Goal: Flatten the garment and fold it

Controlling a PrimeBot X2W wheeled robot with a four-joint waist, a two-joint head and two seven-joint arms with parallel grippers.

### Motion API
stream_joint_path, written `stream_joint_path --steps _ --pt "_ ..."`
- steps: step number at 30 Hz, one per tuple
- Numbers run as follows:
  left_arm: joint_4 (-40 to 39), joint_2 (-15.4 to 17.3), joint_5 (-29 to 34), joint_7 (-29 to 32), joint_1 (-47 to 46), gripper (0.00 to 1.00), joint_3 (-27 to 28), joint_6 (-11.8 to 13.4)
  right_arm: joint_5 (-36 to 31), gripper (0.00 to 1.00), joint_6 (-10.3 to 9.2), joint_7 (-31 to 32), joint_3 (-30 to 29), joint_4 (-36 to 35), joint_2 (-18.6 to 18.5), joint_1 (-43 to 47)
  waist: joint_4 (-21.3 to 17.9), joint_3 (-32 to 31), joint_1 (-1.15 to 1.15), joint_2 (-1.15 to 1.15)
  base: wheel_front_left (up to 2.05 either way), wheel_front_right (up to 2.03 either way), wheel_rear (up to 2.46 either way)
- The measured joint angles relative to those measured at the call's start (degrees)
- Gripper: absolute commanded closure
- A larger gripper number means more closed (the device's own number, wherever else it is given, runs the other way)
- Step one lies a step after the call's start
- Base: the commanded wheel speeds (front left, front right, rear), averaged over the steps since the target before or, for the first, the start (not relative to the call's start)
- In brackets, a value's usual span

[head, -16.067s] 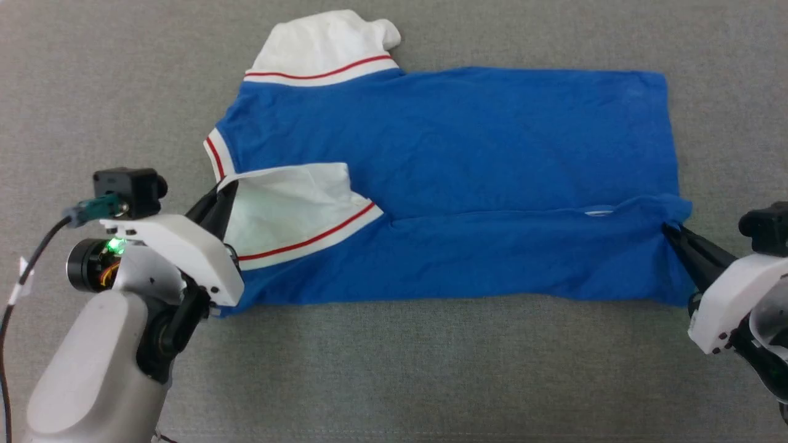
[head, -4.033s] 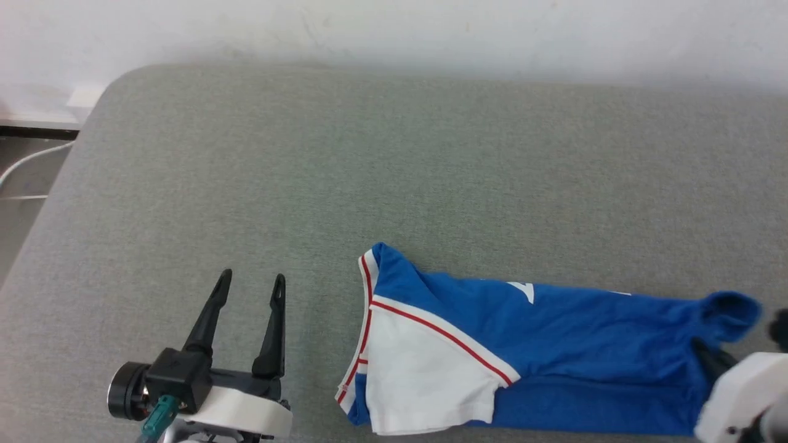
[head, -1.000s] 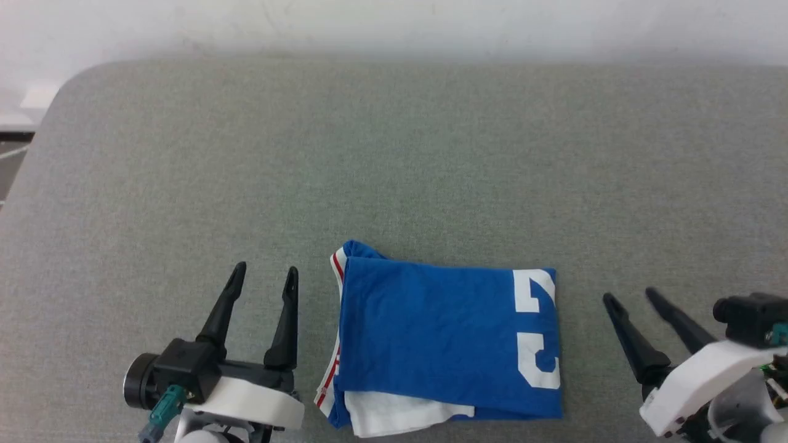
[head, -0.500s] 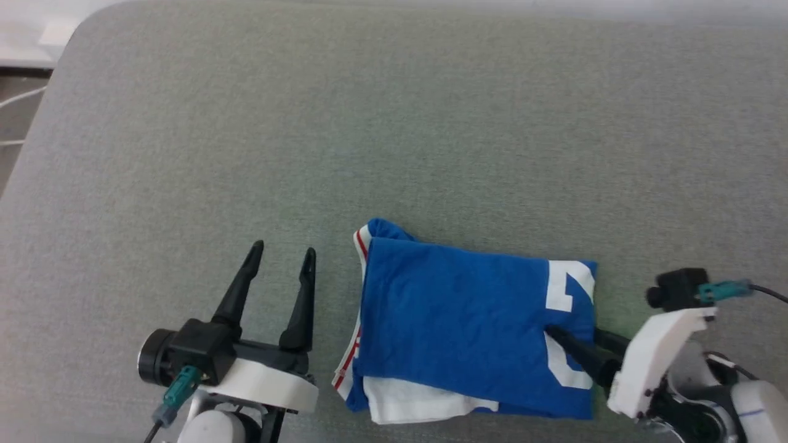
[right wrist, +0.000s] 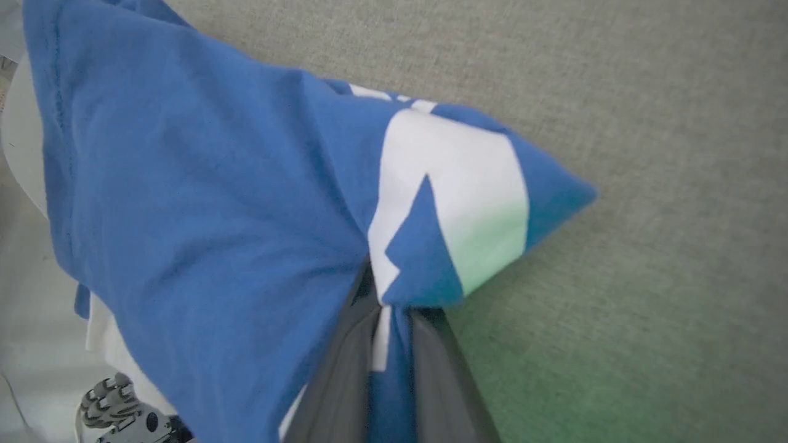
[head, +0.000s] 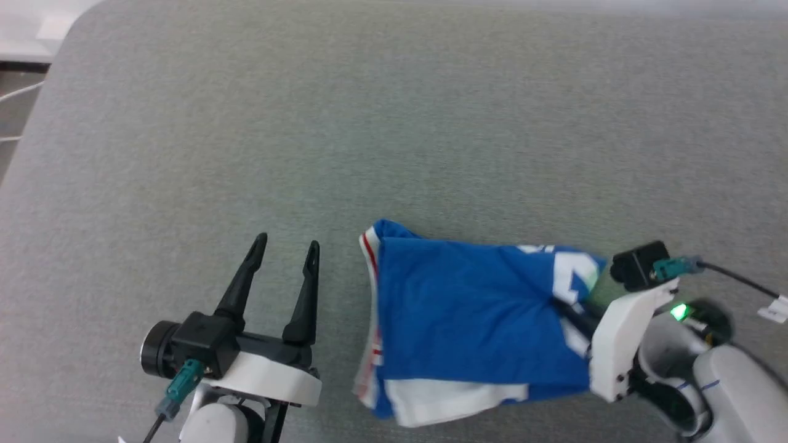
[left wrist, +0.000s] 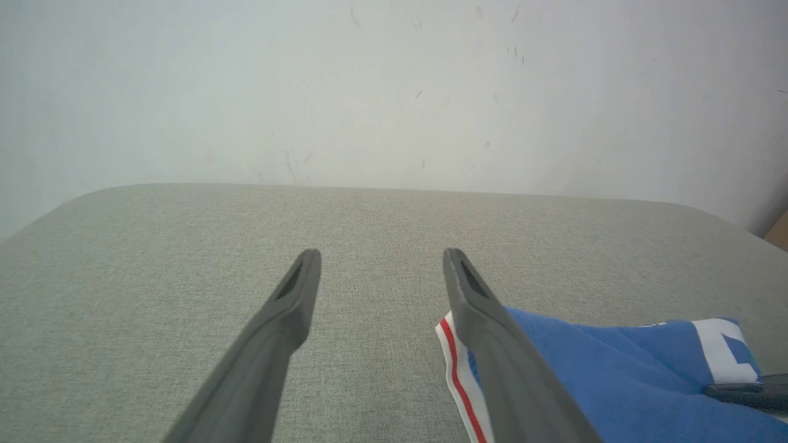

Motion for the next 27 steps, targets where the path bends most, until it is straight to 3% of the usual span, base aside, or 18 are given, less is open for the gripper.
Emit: stream_joint_path --steps 6,15,21,27 --pt "-0.41 -0.02 -0.04 -0.01 -0.91 0.0 -2.18 -0.01 -11.18 1.0 -0.04 -0.2 3.41 -3.54 -8.21 -6.12 -4.33 -0.25 0.0 0.0 0.0 0.0 0.0" --pt "-0.19 -0.11 0.64 0.0 -8.31 0.0 -7.79 -0.01 -17.7 1.0 -0.05 1.19 8.69 -6.19 -23.6 -15.56 -12.74 2.58 0.0 0.0 0.0 0.0 0.0" --pt "-0.48 0.08 1.56 -0.01 -12.79 0.0 -10.27 -0.01 -17.73 1.0 -0.04 -1.98 9.09 -1.19 -31.63 -18.79 -16.24 7.52 0.0 0.0 0.0 0.0 0.0" --pt "-1.77 1.18 1.64 0.0 -15.34 0.0 -11.52 -0.01 -18.04 1.0 -0.04 -7.53 5.99 7.81 -35.96 -18.98 -18.0 13.0 0.01 0.0 0.0 0.0 0.0"
